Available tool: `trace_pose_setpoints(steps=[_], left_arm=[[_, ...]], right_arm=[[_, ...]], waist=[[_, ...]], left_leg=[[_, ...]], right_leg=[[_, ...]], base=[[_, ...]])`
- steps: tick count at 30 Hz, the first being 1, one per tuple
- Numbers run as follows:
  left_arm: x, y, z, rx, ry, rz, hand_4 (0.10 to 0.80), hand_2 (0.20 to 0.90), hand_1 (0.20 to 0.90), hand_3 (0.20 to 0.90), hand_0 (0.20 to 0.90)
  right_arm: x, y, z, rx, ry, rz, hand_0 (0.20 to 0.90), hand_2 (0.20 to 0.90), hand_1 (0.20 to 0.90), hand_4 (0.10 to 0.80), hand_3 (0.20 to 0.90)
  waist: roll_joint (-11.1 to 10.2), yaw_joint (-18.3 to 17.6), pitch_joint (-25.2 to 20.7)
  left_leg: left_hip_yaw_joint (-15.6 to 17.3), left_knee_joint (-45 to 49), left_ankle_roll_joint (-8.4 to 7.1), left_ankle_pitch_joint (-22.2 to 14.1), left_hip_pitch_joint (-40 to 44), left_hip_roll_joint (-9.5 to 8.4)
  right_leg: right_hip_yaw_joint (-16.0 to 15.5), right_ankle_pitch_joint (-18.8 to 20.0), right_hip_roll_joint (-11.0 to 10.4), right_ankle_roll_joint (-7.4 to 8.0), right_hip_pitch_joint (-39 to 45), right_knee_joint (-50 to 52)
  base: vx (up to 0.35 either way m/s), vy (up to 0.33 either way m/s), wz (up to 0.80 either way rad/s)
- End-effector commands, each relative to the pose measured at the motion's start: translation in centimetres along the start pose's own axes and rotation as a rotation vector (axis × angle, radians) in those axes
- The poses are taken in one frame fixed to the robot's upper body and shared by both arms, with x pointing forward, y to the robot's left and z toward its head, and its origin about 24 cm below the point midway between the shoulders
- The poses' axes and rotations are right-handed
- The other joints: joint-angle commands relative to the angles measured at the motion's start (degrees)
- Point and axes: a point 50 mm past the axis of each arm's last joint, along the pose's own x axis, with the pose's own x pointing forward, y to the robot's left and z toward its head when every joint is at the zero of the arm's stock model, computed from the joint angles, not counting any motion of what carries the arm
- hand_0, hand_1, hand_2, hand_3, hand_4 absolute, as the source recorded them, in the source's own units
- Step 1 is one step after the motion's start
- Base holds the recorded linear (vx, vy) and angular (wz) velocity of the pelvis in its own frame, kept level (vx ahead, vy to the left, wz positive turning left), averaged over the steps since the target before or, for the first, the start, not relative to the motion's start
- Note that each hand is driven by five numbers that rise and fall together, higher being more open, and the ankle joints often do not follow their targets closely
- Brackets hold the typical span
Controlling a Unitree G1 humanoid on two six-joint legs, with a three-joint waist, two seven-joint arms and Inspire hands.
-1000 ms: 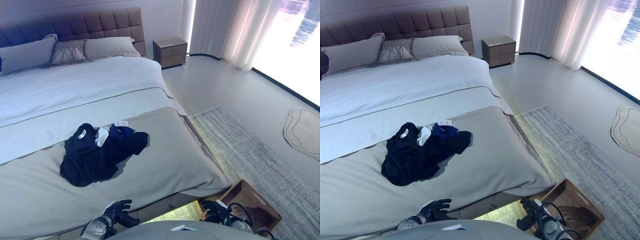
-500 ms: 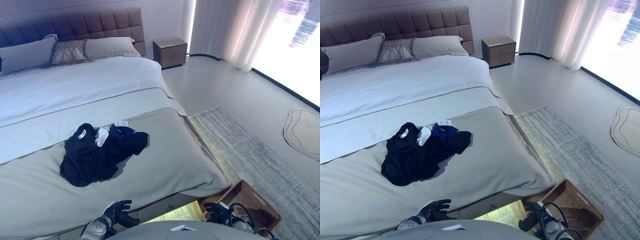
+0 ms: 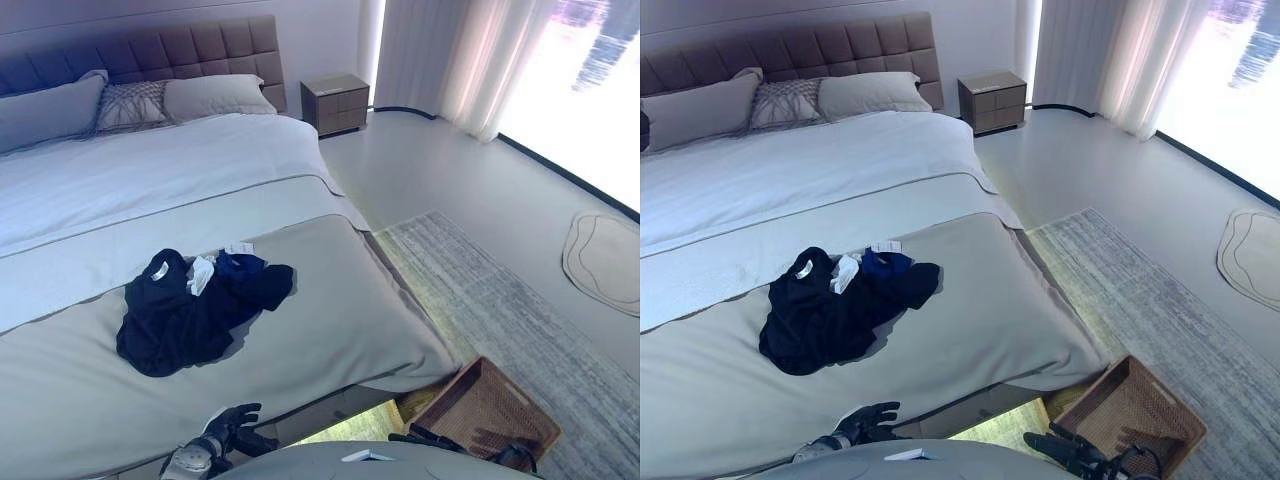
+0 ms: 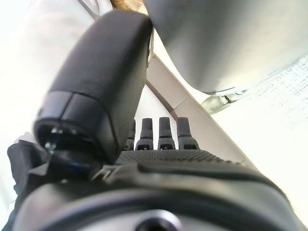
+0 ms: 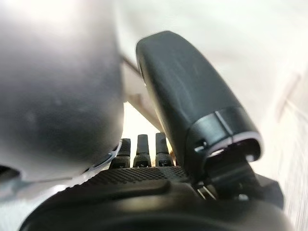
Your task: Pick up the clothes from the bed and place them into the basket
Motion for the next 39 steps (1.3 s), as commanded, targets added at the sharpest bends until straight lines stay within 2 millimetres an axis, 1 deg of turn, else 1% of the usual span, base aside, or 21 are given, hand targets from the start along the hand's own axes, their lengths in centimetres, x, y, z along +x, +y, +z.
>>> trace_pose_setpoints(steps=[1,3,4,5,6,7,8,9,11,12,14,15,18,19,20,23,26,28,29,32,39], left_arm=[[0.3,0.9,1.6,-0.038,-0.064,0.038,0.8,0.9,0.9,0.9,0.9],[0.3,1.0,1.9,-0.038,-0.082,0.044,0.8,0.9,0.9,0.9,0.9],[0.4,1.1,2.0,-0.04,-0.084,0.045,0.8,0.9,0.9,0.9,0.9],[0.4,1.2,2.2,-0.043,-0.09,0.046,0.8,0.9,0.9,0.9,0.9],[0.5,0.9,2.6,-0.034,-0.088,0.038,0.8,0.9,0.9,0.9,0.9],[0.5,0.9,2.6,-0.037,-0.088,0.039,0.8,0.9,0.9,0.9,0.9],[0.6,0.7,2.6,-0.022,-0.08,0.032,0.8,0.9,0.9,0.9,0.9],[0.5,0.4,2.3,-0.017,-0.07,0.032,0.8,0.9,0.9,0.9,0.9],[0.3,0.2,1.5,-0.005,-0.056,0.035,0.8,0.9,0.9,0.9,0.9],[0.2,0.2,1.2,0.002,-0.053,0.04,0.8,0.9,0.9,0.9,0.9],[0.0,0.3,1.0,0.005,-0.052,0.049,0.8,0.9,0.9,0.9,0.9],[0.0,0.6,1.2,0.008,-0.062,0.059,0.8,0.9,0.9,0.9,0.9],[0.0,1.2,1.7,0.008,-0.082,0.073,0.8,0.9,0.9,0.9,0.9],[0.0,1.6,2.2,0.011,-0.095,0.079,0.8,0.9,0.9,0.9,0.9],[0.0,1.8,2.4,0.014,-0.101,0.082,0.8,0.9,0.9,0.9,0.9],[0.1,3.2,4.0,0.024,-0.145,0.119,0.8,0.9,0.9,0.9,0.9],[0.1,3.8,5.0,0.009,-0.18,0.137,0.8,0.9,0.9,0.9,0.9],[0.1,4.3,5.8,0.011,-0.204,0.146,0.8,0.9,0.9,0.9,0.9],[0.1,4.6,6.2,0.016,-0.218,0.152,0.8,0.9,0.9,0.9,0.9],[-0.3,5.8,7.5,0.027,-0.277,0.171,0.8,0.9,0.9,0.9,0.9],[-0.6,6.5,9.6,0.02,-0.38,0.169,0.8,0.9,0.9,0.9,0.9]], right_arm=[[0.8,4.3,5.0,-0.102,-0.235,0.192,0.9,0.9,0.9,0.8,0.9],[0.4,5.5,7.6,-0.303,-0.389,0.188,0.9,0.9,0.9,0.8,0.9],[0.3,5.9,8.0,-0.361,-0.418,0.193,0.9,0.9,0.9,0.8,0.9],[0.0,6.5,9.4,-0.474,-0.481,0.193,0.9,0.9,0.9,0.8,0.9],[-0.5,8.8,11.8,-0.676,-0.607,0.168,0.9,0.9,0.9,0.8,0.9],[-0.5,9.0,11.9,-0.706,-0.616,0.169,0.9,0.9,0.9,0.8,0.9],[-1.1,11.8,13.7,-0.859,-0.717,0.138,0.9,0.9,0.9,0.8,0.9],[-1.8,13.9,14.9,-0.976,-0.804,0.113,0.9,0.9,0.9,0.8,0.9],[-3.1,16.6,16.8,-1.108,-0.91,0.11,0.9,0.9,0.9,0.8,0.9],[-4.1,18.0,18.3,-1.162,-0.965,0.098,0.9,0.9,0.9,0.8,0.9],[-5.3,19.4,20.0,-1.243,-1.044,0.074,0.9,0.9,0.9,0.8,0.9],[-6.7,20.9,21.9,-1.288,-1.111,0.042,0.9,0.9,0.9,0.8,0.9],[-8.9,23.2,24.5,-1.356,-1.237,-0.028,0.9,0.9,0.9,0.8,0.9],[-10.2,24.5,25.8,-1.382,-1.303,-0.069,0.9,0.9,0.9,0.8,0.9],[-10.6,25.0,26.1,-1.394,-1.329,-0.086,0.9,0.9,0.9,0.8,0.9],[-15.1,28.7,29.1,-1.427,-1.577,-0.238,0.9,0.9,0.9,0.8,0.9],[-17.3,30.1,30.7,-1.449,-1.643,-0.323,0.9,0.9,0.9,0.8,0.9],[-18.1,30.6,31.6,-1.466,-1.653,-0.389,0.9,0.9,0.9,0.8,0.9],[-18.5,30.8,32.1,-1.472,-1.649,-0.42,0.9,0.9,0.9,0.8,0.9],[-19.5,31.0,33.7,-1.461,-1.629,-0.523,0.9,0.9,0.9,0.8,0.9],[-22.2,31.2,36.5,-1.43,-1.594,-0.69,0.9,0.9,0.9,0.8,0.9]], waist=[[-0.8,1.5,3.7],[-1.1,2.1,4.3],[-1.1,2.2,4.3],[-1.2,2.8,4.3],[-1.4,4.2,4.7],[-1.4,4.2,4.6],[-1.5,5.5,4.9],[-1.7,6.6,5.1],[-2.1,8.4,5.6],[-2.3,9.4,6.1],[-2.6,10.6,6.9],[-2.9,12.0,7.7],[-3.2,14.3,9.4],[-3.2,15.4,10.4],[-3.2,15.8,10.5],[-3.8,18.8,13.9],[-4.4,20.5,15.6],[-4.9,21.9,16.6],[-5.5,22.8,17.2],[-6.5,25.8,19.2],[-6.7,29.7,22.9]], left_leg=[[1.0,0.4,4.91,-8.7,4.0,-6.24],[0.2,0.4,5.13,-8.7,3.7,-6.54],[0.0,0.4,5.19,-8.5,3.4,-6.61],[-0.4,0.4,5.14,-8.4,3.1,-6.73],[-1.7,0.4,5.54,-8.5,3.0,-7.32],[-1.8,0.4,5.57,-8.4,2.9,-7.35],[-3.1,0.4,5.88,-8.5,2.9,-7.85],[-4.0,0.7,6.09,-8.5,2.5,-8.17],[-5.3,1.2,6.39,-8.6,1.9,-8.6],[-5.8,1.6,6.56,-8.5,1.3,-8.83],[-6.4,2.5,6.83,-8.6,0.3,-9.11],[-7.2,3.5,7.23,-8.6,-1.2,-9.49],[-8.4,4.7,7.93,-8.4,-3.5,-10.2],[-9.1,5.1,8.15,-8.2,-4.6,-10.49],[-9.4,5.3,8.23,-8.0,-5.4,-10.61],[-11.2,8.5,8.6,-7.8,-10.8,-11.66],[-12.1,10.9,8.67,-7.9,-14.4,-12.26],[-12.9,11.9,8.73,-8.0,-16.2,-12.56],[-13.4,12.0,8.43,-9.0,-16.3,-12.47],[-14.7,12.0,8.11,-8.3,-18.8,-12.05],[-16.8,12.9,7.11,-7.1,-23.7,-10.95]], right_leg=[[-0.1,-2.6,1.3,-0.95,-2.4,6.3],[-0.6,-2.8,1.0,-1.01,-2.6,6.7],[-0.6,-2.7,1.0,-1.05,-2.8,6.7],[-0.7,-2.6,1.0,-1.03,-2.9,6.7],[-1.4,-2.8,0.7,-1.05,-2.6,6.7],[-1.5,-2.7,0.6,-1.06,-2.7,6.6],[-2.3,-2.9,0.2,-1.15,-2.3,6.6],[-2.9,-3.1,-0.1,-1.22,-2.1,6.8],[-3.8,-3.2,-0.8,-1.29,-2.3,7.4],[-4.2,-3.2,-1.1,-1.3,-2.6,8.0],[-4.8,-3.2,-1.7,-1.24,-3.3,8.8],[-5.5,-2.8,-2.5,-0.94,-4.4,9.8],[-6.7,-1.6,-4.1,-0.33,-6.3,12.6],[-7.1,-1.1,-4.8,-0.17,-7.1,13.9],[-7.4,-0.7,-5.0,-0.15,-7.5,14.2],[-8.2,0.5,-7.1,-0.31,-10.5,18.1],[-8.6,0.6,-7.6,-0.43,-11.7,18.9],[-9.1,1.1,-8.0,-0.34,-12.1,19.4],[-8.6,0.3,-8.0,0.2,-12.0,19.9],[-10.3,1.0,-8.4,0.45,-12.9,20.3],[-13.8,-0.7,-8.6,-0.05,-16.6,22.6]], base=[[-0.005,0.04,-0.01],[-0.002,0.042,0.03],[0.013,0.051,0.09],[0.061,0.1,0.17],[0.063,0.095,0.23],[0.09,0.132,0.27],[0.068,0.122,0.33],[0.085,0.163,0.46],[0.049,0.144,0.49],[0.014,0.118,0.45],[-0.011,0.123,0.43],[-0.022,0.142,0.38],[-0.034,0.147,0.51],[-0.037,0.105,0.55],[-0.083,0.105,0.48],[-0.144,0.117,0.56],[-0.101,0.077,0.5],[-0.03,-0.006,0.3],[0.014,-0.066,0.22],[-0.013,-0.066,0.23],[-0.026,-0.008,0.22]])
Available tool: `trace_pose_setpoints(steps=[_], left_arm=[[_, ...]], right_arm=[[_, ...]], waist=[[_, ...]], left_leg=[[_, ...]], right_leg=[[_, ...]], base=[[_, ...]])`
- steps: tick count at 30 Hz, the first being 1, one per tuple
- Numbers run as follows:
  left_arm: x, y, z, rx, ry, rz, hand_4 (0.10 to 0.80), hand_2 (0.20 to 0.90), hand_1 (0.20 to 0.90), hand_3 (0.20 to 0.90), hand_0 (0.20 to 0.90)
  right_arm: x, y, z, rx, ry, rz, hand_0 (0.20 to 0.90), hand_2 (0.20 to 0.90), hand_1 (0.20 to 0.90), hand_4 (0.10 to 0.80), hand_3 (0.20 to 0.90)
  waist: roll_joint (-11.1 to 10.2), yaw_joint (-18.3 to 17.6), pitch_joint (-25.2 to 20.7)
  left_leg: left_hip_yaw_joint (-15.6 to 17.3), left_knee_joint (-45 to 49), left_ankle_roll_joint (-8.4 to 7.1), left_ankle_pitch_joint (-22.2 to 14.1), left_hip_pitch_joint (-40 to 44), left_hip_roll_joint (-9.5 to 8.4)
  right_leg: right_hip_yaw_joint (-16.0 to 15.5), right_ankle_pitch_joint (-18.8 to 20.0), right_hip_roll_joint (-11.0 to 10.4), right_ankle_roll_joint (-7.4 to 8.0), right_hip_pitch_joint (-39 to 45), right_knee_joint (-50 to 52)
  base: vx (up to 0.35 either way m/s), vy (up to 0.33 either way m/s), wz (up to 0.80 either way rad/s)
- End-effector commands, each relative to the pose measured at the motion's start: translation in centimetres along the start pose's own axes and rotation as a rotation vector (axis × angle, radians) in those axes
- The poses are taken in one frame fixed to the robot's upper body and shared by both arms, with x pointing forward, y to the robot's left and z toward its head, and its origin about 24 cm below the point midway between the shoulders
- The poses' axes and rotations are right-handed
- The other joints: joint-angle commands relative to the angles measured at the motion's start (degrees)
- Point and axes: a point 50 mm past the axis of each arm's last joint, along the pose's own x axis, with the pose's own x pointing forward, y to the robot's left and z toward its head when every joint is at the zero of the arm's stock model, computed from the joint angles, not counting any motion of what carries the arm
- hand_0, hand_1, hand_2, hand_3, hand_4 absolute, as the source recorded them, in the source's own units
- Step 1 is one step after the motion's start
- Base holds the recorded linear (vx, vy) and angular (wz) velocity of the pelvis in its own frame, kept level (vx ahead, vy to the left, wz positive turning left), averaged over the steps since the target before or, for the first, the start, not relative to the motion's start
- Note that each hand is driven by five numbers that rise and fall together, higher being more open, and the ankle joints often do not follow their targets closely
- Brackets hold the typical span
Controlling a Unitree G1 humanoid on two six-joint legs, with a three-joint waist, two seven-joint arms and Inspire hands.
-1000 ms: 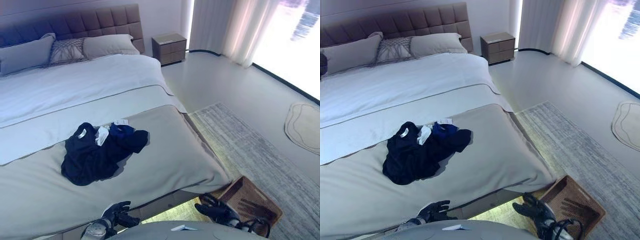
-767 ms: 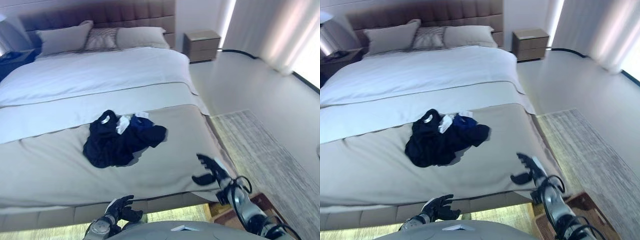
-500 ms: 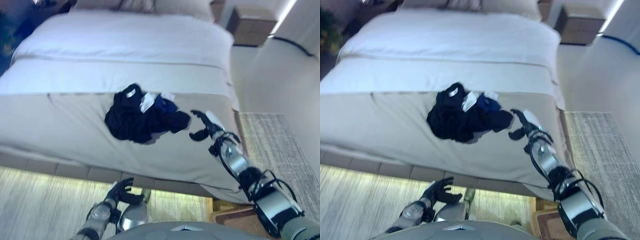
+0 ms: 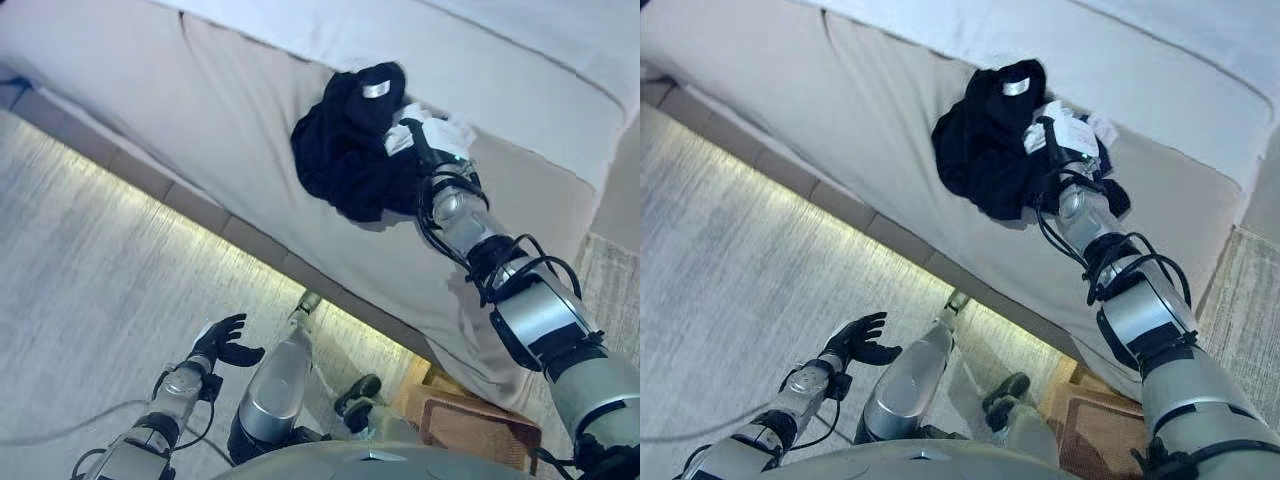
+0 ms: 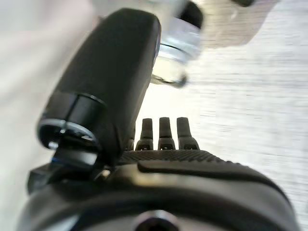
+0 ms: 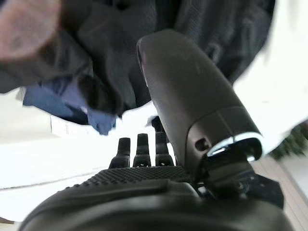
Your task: Pick up the clothes from the bed and place them into the basket
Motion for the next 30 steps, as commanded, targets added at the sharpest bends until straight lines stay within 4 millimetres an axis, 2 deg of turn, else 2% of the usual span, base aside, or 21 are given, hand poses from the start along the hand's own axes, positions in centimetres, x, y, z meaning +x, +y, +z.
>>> trace_pose_setpoints(steps=[1,5,6,7,8,13,19,21,23,27,30], left_arm=[[-0.7,0.0,-0.4,0.013,-0.056,-0.027,0.8,0.9,0.9,0.9,0.9],[-0.7,0.2,-0.1,0.016,-0.074,-0.025,0.8,0.9,0.9,0.9,0.9],[-0.7,0.3,-0.1,0.015,-0.077,-0.022,0.8,0.9,0.9,0.9,0.9],[-0.7,0.3,-0.1,0.014,-0.078,-0.02,0.8,0.9,0.9,0.9,0.9],[-0.7,0.5,-0.1,0.012,-0.079,-0.017,0.8,0.9,0.9,0.9,0.9],[-0.8,0.7,-0.3,0.0,-0.067,-0.005,0.8,0.9,0.9,0.9,0.9],[-1.3,0.3,-1.2,-0.015,-0.063,-0.001,0.8,0.9,0.9,0.9,0.9],[-1.4,0.2,-1.5,-0.018,-0.051,0.003,0.8,0.9,0.9,0.9,0.9],[-1.6,0.1,-2.0,-0.013,-0.035,0.004,0.8,0.9,0.9,0.9,0.9],[-2.2,0.0,-3.5,0.002,0.014,0.001,0.8,0.9,0.9,0.9,0.9],[-2.7,-0.2,-4.6,0.015,0.058,-0.009,0.8,0.9,0.9,0.9,0.9]], right_arm=[[1.6,-6.1,2.4,-0.074,-0.063,-0.203,0.9,0.9,0.9,0.8,0.9],[2.1,-6.2,0.4,-0.134,0.088,-0.104,0.9,0.9,0.9,0.8,0.9],[2.1,-6.2,0.2,-0.152,0.111,-0.079,0.596,0.596,0.596,0.446,0.546],[2.2,-6.2,0.0,-0.162,0.119,-0.065,0.399,0.399,0.399,0.215,0.315],[2.2,-6.2,-0.1,-0.168,0.126,-0.059,0.3,0.3,0.3,0.1,0.2],[2.5,-8.1,1.0,-0.137,0.079,-0.133,0.3,0.3,0.3,0.1,0.2],[2.0,-12.7,4.4,-0.014,-0.081,-0.443,0.3,0.3,0.3,0.1,0.2],[1.1,-14.7,5.7,0.068,-0.153,-0.578,0.3,0.3,0.3,0.1,0.2],[0.3,-16.3,6.1,0.126,-0.207,-0.692,0.3,0.3,0.3,0.1,0.2],[-1.6,-19.2,5.2,0.245,-0.266,-0.876,0.3,0.3,0.3,0.1,0.2],[-3.0,-20.4,3.7,0.327,-0.284,-0.956,0.3,0.3,0.3,0.1,0.2]], waist=[[0.3,2.7,0.6],[0.5,4.0,2.1],[0.5,4.3,2.5],[0.5,4.4,2.6],[0.5,4.6,2.9],[0.6,4.6,3.2],[0.6,2.8,2.3],[0.4,1.7,1.5],[0.1,0.8,0.5],[-0.1,-1.2,-2.8],[-0.1,-2.7,-5.6]], left_leg=[[4.2,-1.3,5.2,-7.6,4.0,-0.25],[3.2,-0.8,4.98,-6.8,2.0,0.11],[2.9,-0.9,4.88,-6.6,1.7,0.22],[2.8,-1.0,4.85,-6.5,1.6,0.3],[2.7,-1.3,4.79,-6.3,1.5,0.43],[2.4,-2.0,4.5,-6.2,2.2,0.88],[3.2,-3.6,4.02,-6.7,5.3,1.86],[3.8,-4.6,3.89,-7.0,7.0,2.18],[4.3,-5.7,3.89,-7.4,8.9,2.39],[5.0,-7.9,4.02,-8.0,13.1,2.48],[5.4,-9.1,4.19,-8.4,16.1,2.28]], right_leg=[[2.7,4.0,-1.1,-2.55,-4.2,9.1],[1.2,3.1,-1.1,-2.61,-6.7,11.4],[0.9,2.9,-1.0,-2.63,-7.0,11.6],[0.7,2.9,-1.0,-2.61,-7.1,11.6],[0.5,2.8,-1.0,-2.52,-7.4,11.7],[0.2,2.8,-1.4,-2.28,-7.9,13.3],[1.8,3.0,-1.3,-1.9,-6.4,12.4],[2.6,3.3,-1.0,-1.71,-5.4,11.5],[3.1,3.4,-0.8,-1.53,-4.3,10.8],[4.2,3.7,-0.3,-1.2,-1.5,9.1],[4.9,4.0,-0.3,-0.78,0.6,8.5]], base=[[-0.007,0.013,0.21],[0.0,-0.002,0.17],[-0.002,-0.022,0.06],[-0.001,-0.022,0.08],[0.001,-0.015,0.09],[0.011,0.0,0.03],[0.02,0.004,-0.04],[0.033,0.002,-0.1],[0.065,-0.007,-0.04],[0.1,-0.009,-0.03],[0.138,-0.007,-0.11]])
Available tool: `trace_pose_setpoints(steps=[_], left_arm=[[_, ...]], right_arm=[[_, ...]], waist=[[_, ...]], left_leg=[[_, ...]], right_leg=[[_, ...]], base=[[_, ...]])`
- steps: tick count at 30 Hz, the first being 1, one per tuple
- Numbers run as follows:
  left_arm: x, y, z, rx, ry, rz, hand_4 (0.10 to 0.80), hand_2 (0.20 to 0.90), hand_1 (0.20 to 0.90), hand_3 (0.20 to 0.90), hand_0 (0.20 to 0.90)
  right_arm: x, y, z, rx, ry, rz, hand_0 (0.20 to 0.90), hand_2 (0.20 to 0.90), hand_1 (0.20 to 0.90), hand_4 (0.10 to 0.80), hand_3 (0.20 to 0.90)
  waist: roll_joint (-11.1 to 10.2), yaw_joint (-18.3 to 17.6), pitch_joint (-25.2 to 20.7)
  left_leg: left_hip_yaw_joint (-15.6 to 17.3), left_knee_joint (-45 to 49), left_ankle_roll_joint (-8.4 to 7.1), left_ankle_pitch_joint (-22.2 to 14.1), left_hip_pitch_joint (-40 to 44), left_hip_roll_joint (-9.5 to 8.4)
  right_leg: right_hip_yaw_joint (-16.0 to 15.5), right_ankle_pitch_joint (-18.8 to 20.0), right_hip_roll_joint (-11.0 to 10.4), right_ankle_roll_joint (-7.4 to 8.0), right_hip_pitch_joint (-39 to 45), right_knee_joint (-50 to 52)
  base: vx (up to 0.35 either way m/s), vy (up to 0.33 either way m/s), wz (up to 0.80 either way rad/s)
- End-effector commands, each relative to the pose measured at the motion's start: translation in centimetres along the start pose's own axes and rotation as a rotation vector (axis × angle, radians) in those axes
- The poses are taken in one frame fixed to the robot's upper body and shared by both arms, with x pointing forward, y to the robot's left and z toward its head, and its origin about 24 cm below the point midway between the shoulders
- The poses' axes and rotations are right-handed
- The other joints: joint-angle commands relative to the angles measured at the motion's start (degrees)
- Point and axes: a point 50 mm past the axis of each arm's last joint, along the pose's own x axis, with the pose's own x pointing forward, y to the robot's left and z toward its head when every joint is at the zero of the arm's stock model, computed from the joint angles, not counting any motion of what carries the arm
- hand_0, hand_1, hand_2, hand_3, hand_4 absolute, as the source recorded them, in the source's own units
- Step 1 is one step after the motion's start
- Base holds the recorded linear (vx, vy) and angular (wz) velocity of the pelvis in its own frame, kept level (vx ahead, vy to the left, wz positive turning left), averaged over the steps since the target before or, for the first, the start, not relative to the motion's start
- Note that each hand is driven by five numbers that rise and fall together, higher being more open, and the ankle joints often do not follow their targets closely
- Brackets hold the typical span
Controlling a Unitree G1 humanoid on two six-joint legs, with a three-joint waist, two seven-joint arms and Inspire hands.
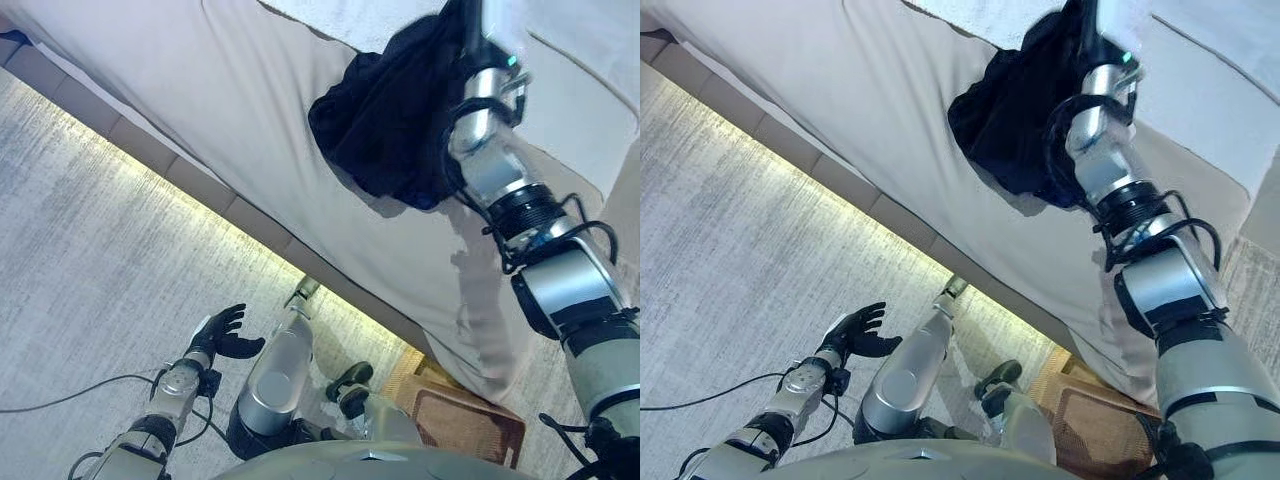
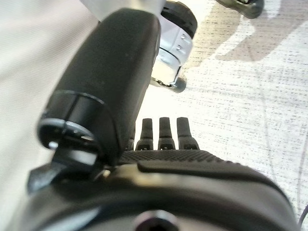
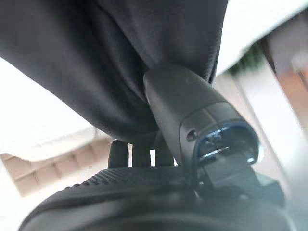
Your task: Pick up the clothes from the bed and place them into the basket
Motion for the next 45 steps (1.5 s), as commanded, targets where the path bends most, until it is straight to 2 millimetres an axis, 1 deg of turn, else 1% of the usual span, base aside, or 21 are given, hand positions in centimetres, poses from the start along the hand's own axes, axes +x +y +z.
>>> trace_pose_setpoints(steps=[1,3,4,6,9,16,20,22,24,25,27,29,30,31,32,33,35,40,41,43,45], left_arm=[[-2.5,-0.3,-4.7,0.06,0.128,-0.029,0.8,0.9,0.9,0.9,0.9],[-2.9,-0.6,-5.5,0.065,0.163,-0.042,0.8,0.9,0.9,0.9,0.9],[-3.0,-0.8,-5.7,0.07,0.173,-0.049,0.8,0.9,0.9,0.9,0.9],[-3.3,-1.2,-6.4,0.074,0.209,-0.06,0.8,0.9,0.9,0.9,0.9],[-3.5,-1.4,-6.9,0.083,0.236,-0.07,0.8,0.9,0.9,0.9,0.9],[-4.0,-1.4,-8.0,0.1,0.292,-0.077,0.8,0.9,0.9,0.9,0.9],[-4.1,-1.4,-8.3,0.101,0.314,-0.068,0.8,0.9,0.9,0.9,0.9],[-4.1,-1.2,-8.3,0.103,0.322,-0.068,0.8,0.9,0.9,0.9,0.9],[-4.1,-0.9,-8.3,0.103,0.329,-0.067,0.8,0.9,0.9,0.9,0.9],[-4.1,-0.8,-8.3,0.103,0.334,-0.066,0.8,0.9,0.9,0.9,0.9],[-4.2,-0.6,-8.4,0.106,0.342,-0.066,0.8,0.9,0.9,0.9,0.9],[-4.2,-0.4,-8.4,0.105,0.345,-0.064,0.8,0.9,0.9,0.9,0.9],[-4.3,-0.4,-8.4,0.106,0.346,-0.063,0.8,0.9,0.9,0.9,0.9],[-4.3,-0.4,-8.4,0.106,0.346,-0.063,0.8,0.9,0.9,0.9,0.9],[-4.2,-0.2,-8.3,0.108,0.344,-0.066,0.8,0.9,0.9,0.9,0.9],[-4.1,-0.3,-8.2,0.109,0.342,-0.066,0.8,0.9,0.9,0.9,0.9],[-4.1,-0.2,-8.1,0.109,0.341,-0.066,0.8,0.9,0.9,0.9,0.9],[-4.1,0.0,-8.1,0.122,0.339,-0.067,0.8,0.9,0.9,0.9,0.9],[-4.1,0.1,-8.1,0.124,0.339,-0.066,0.8,0.9,0.9,0.9,0.9],[-4.1,0.1,-8.1,0.127,0.339,-0.065,0.8,0.9,0.9,0.9,0.9],[-4.1,0.1,-8.1,0.128,0.339,-0.065,0.8,0.9,0.9,0.9,0.9]], right_arm=[[1.5,-7.7,0.5,0.047,-0.139,-0.347,0.3,0.3,0.3,0.1,0.2],[1.1,-8.6,0.1,0.065,-0.138,-0.372,0.3,0.3,0.3,0.1,0.2],[0.9,-8.8,-0.2,0.067,-0.132,-0.378,0.3,0.3,0.3,0.1,0.2],[0.3,-9.1,-0.6,0.081,-0.125,-0.392,0.3,0.3,0.3,0.1,0.2],[-0.1,-9.2,-1.0,0.084,-0.121,-0.404,0.3,0.3,0.3,0.1,0.2],[-1.1,-8.5,-2.0,0.07,-0.094,-0.375,0.3,0.3,0.3,0.1,0.2],[-1.6,-8.1,-2.5,0.108,-0.076,-0.393,0.3,0.3,0.3,0.1,0.2],[-1.8,-7.2,-2.8,0.117,-0.056,-0.312,0.3,0.3,0.3,0.1,0.2],[-2.3,-5.5,-3.3,0.119,-0.039,-0.164,0.3,0.3,0.3,0.1,0.2],[-2.7,-4.4,-3.4,0.103,-0.034,-0.066,0.3,0.3,0.3,0.1,0.2],[-3.5,-2.4,-4.5,0.045,0.0,0.109,0.3,0.3,0.3,0.1,0.2],[-4.1,-1.2,-5.4,-0.034,0.014,0.229,0.3,0.3,0.3,0.1,0.2],[-4.4,-0.7,-6.2,-0.068,0.032,0.288,0.326,0.326,0.326,0.13,0.23],[-4.5,-0.5,-6.4,-0.081,0.043,0.314,0.446,0.446,0.446,0.27,0.37],[-5.1,0.5,-7.7,-0.146,0.097,0.406,0.867,0.867,0.867,0.762,0.862],[-5.4,1.0,-8.2,-0.171,0.116,0.45,0.9,0.9,0.9,0.8,0.9],[-6.0,1.9,-8.9,-0.224,0.156,0.53,0.9,0.9,0.9,0.8,0.9],[-7.1,3.3,-9.8,-0.31,0.17,0.619,0.9,0.9,0.9,0.8,0.9],[-7.2,3.4,-9.8,-0.321,0.166,0.632,0.618,0.618,0.618,0.471,0.571],[-7.3,3.6,-9.7,-0.332,0.156,0.644,0.3,0.3,0.3,0.1,0.2],[-7.4,3.7,-9.6,-0.336,0.148,0.654,0.3,0.3,0.3,0.1,0.2]], waist=[[0.7,-2.5,-9.4],[1.0,-3.5,-11.6],[1.3,-3.7,-12.2],[1.5,-4.6,-14.5],[1.6,-5.0,-15.9],[1.8,-5.8,-18.1],[1.7,-5.7,-18.5],[1.6,-5.6,-18.9],[1.6,-5.5,-19.1],[1.5,-5.5,-19.2],[1.3,-5.4,-19.2],[1.0,-5.4,-19.0],[0.9,-5.3,-19.0],[0.8,-5.3,-19.0],[0.7,-5.1,-19.0],[0.6,-5.0,-18.9],[0.6,-4.7,-18.7],[0.5,-3.9,-18.1],[0.5,-3.7,-17.9],[0.6,-3.6,-17.6],[0.6,-3.6,-17.4]], left_leg=[[4.3,-9.8,3.74,-8.4,13.6,1.7],[4.6,-10.7,3.85,-8.6,15.6,1.57],[4.8,-10.6,4.15,-7.4,15.5,1.36],[5.3,-11.9,4.04,-7.2,17.2,1.4],[5.5,-12.8,3.91,-6.8,18.2,1.31],[5.8,-13.2,3.98,-7.0,19.7,1.04],[6.1,-13.3,3.84,-7.0,20.2,1.19],[6.0,-13.3,3.71,-6.9,20.2,1.04],[5.9,-13.2,3.65,-6.9,20.3,0.98],[5.9,-13.1,3.65,-6.9,20.3,0.95],[5.6,-13.0,3.68,-6.7,20.5,0.96],[5.6,-13.0,3.73,-6.6,20.6,1.01],[5.5,-13.1,3.72,-6.6,20.8,1.05],[5.5,-13.1,3.73,-6.6,20.8,1.04],[5.4,-13.1,3.69,-6.6,20.9,0.99],[5.3,-13.1,3.66,-6.5,20.9,1.02],[5.2,-13.2,3.66,-6.4,21.0,1.07],[4.7,-13.1,3.67,-6.1,20.7,0.8],[4.6,-13.0,3.7,-6.1,20.7,0.77],[4.5,-13.0,3.75,-6.0,20.6,0.67],[4.5,-13.0,3.82,-6.0,20.4,0.57]], right_leg=[[4.4,4.4,-0.1,-1.09,-1.9,6.7],[4.9,4.2,0.0,-0.89,-0.3,6.2],[4.2,5.5,-0.1,-1.34,0.0,5.5],[4.6,5.5,0.4,-1.05,1.8,4.2],[4.9,5.5,0.8,-0.88,3.1,3.2],[5.1,5.3,1.0,-0.7,5.1,2.4],[4.7,4.9,1.4,-0.67,6.5,1.1],[4.5,5.1,1.5,-0.61,7.0,0.4],[4.4,5.0,1.4,-0.66,7.1,0.2],[4.4,5.1,1.4,-0.69,7.1,0.3],[4.4,5.1,1.4,-0.79,7.1,0.6],[4.3,5.1,1.4,-0.8,7.2,0.9],[4.1,5.1,1.4,-0.82,7.4,0.9],[4.1,5.1,1.4,-0.8,7.5,0.9],[3.8,5.2,1.3,-0.75,7.7,0.9],[3.6,5.2,1.2,-0.75,7.9,0.8],[3.3,5.2,1.1,-0.7,8.2,0.8],[2.6,5.3,0.8,-0.69,8.5,1.1],[2.6,5.3,0.7,-0.68,8.4,1.2],[2.5,5.4,0.5,-0.64,8.2,1.5],[2.5,5.5,0.3,-0.58,8.0,1.7]], base=[[0.15,-0.001,-0.17],[0.114,0.019,-0.08],[0.056,0.038,-0.06],[0.076,-0.004,-0.14],[0.076,-0.041,-0.13],[0.039,-0.037,-0.01],[-0.002,-0.04,-0.03],[-0.007,-0.016,-0.01],[0.0,0.0,0.0],[0.0,0.0,0.0],[0.0,0.0,0.0],[0.0,0.0,0.0],[0.0,0.0,0.0],[0.0,0.0,0.0],[0.0,0.0,0.0],[0.012,0.012,0.03],[0.003,0.018,0.04],[0.002,0.014,-0.01],[-0.001,0.033,0.0],[-0.008,0.033,0.02],[-0.017,0.04,0.02]])
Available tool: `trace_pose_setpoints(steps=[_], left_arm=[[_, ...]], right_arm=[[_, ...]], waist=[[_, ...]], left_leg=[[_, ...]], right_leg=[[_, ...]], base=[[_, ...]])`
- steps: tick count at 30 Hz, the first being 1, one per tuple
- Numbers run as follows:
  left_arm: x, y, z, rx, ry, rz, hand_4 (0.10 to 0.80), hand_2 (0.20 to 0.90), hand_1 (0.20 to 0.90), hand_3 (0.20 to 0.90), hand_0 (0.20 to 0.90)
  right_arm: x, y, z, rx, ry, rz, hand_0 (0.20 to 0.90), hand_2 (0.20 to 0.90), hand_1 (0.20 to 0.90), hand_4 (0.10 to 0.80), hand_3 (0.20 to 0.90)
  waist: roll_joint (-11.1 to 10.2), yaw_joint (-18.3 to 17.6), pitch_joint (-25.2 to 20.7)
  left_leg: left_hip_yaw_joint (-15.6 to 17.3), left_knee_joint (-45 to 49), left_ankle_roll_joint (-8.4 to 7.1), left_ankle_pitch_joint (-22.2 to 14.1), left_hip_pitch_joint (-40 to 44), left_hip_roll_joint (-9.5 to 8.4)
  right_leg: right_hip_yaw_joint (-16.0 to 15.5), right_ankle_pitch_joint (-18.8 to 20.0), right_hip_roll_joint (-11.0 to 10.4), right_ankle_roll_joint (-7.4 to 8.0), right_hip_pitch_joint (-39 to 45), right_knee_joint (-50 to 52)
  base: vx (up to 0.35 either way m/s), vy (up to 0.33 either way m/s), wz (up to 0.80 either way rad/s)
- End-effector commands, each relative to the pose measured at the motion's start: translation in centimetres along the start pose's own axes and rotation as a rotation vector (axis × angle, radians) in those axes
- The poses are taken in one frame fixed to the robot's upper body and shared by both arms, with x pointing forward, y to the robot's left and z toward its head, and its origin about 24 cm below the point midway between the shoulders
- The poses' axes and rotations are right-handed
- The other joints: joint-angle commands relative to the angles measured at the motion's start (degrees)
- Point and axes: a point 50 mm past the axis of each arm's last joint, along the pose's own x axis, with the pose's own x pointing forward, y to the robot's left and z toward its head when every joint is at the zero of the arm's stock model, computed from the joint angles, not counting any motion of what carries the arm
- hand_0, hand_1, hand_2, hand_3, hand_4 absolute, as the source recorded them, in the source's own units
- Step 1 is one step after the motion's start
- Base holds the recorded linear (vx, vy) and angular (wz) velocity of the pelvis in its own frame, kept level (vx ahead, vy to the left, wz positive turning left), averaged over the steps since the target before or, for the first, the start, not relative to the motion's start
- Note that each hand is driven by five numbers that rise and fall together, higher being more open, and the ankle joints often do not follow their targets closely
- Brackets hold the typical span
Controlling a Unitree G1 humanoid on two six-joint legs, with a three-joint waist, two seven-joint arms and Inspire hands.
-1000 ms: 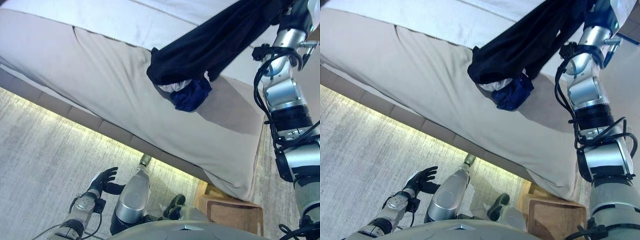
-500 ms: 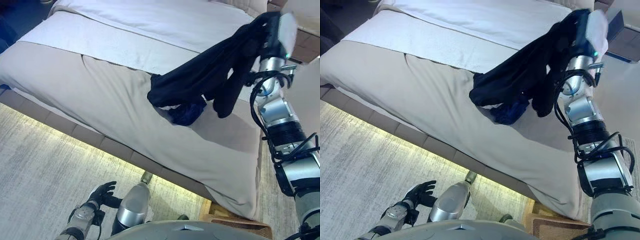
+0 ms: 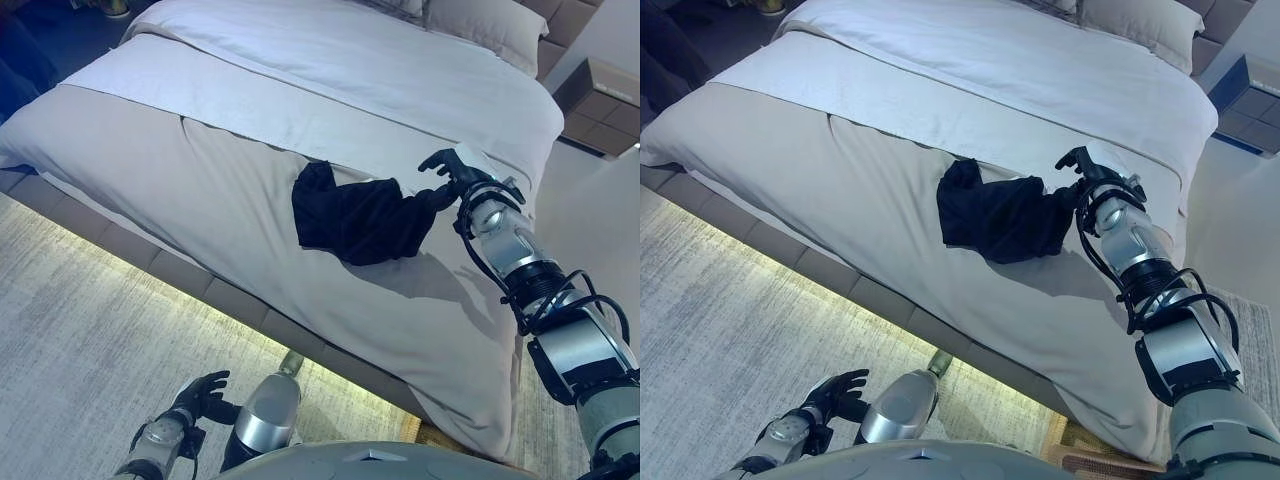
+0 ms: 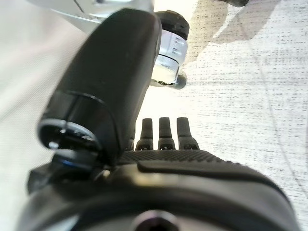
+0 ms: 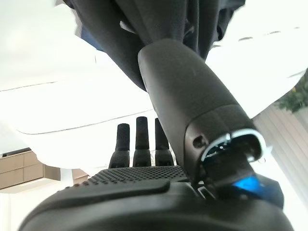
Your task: Pick up the clothes from the bed and place them into the basket
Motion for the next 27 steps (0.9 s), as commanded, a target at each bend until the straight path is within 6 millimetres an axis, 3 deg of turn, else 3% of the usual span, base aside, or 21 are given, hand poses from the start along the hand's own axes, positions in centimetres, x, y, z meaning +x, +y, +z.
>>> trace_pose_setpoints(steps=[1,10,20,23,27], left_arm=[[-0.4,0.3,-1.0,0.076,0.016,-0.015,0.8,0.9,0.9,0.9,0.9],[-0.4,0.1,-0.8,0.08,0.0,-0.014,0.8,0.9,0.9,0.9,0.9],[-0.4,-0.3,-0.5,0.079,-0.012,-0.029,0.8,0.9,0.9,0.9,0.9],[-0.2,-0.2,-0.2,0.075,-0.02,-0.019,0.8,0.9,0.9,0.9,0.9],[-0.3,0.3,-0.5,0.081,-0.003,-0.002,0.8,0.9,0.9,0.9,0.9]], right_arm=[[0.1,-3.3,2.1,-0.119,-0.121,-0.131,0.3,0.3,0.3,0.1,0.2],[-0.4,-5.0,3.5,-0.088,-0.201,-0.251,0.3,0.3,0.3,0.1,0.2],[-0.8,-4.4,4.6,-0.17,-0.265,-0.249,0.3,0.3,0.3,0.1,0.2],[-1.2,-5.9,5.1,-0.208,-0.293,-0.398,0.3,0.3,0.3,0.1,0.2],[-2.8,-11.0,5.6,-0.227,-0.336,-0.698,0.3,0.3,0.3,0.1,0.2]], waist=[[0.8,0.5,-4.7],[0.5,0.1,-3.9],[0.7,-0.1,-3.8],[0.4,0.0,-3.5],[0.1,-0.8,-3.9]], left_leg=[[2.0,-9.4,3.3,-4.9,10.0,0.95],[2.5,-9.2,3.63,-5.1,9.4,0.84],[2.9,-8.6,3.85,-5.5,9.9,0.97],[3.1,-8.6,3.94,-5.6,9.7,1.14],[3.6,-9.2,4.12,-5.8,10.2,1.35]], right_leg=[[1.0,5.5,0.1,-0.07,-2.2,6.8],[1.5,6.3,-0.3,0.3,-3.3,7.5],[2.0,5.7,-0.5,0.14,-3.8,8.2],[2.1,6.4,-0.4,0.38,-3.9,7.8],[2.7,7.1,0.1,0.66,-4.1,7.3]], base=[[-0.011,0.038,0.02],[-0.01,0.019,0.04],[0.015,0.018,0.02],[-0.048,-0.035,-0.03],[-0.053,-0.043,-0.05]])
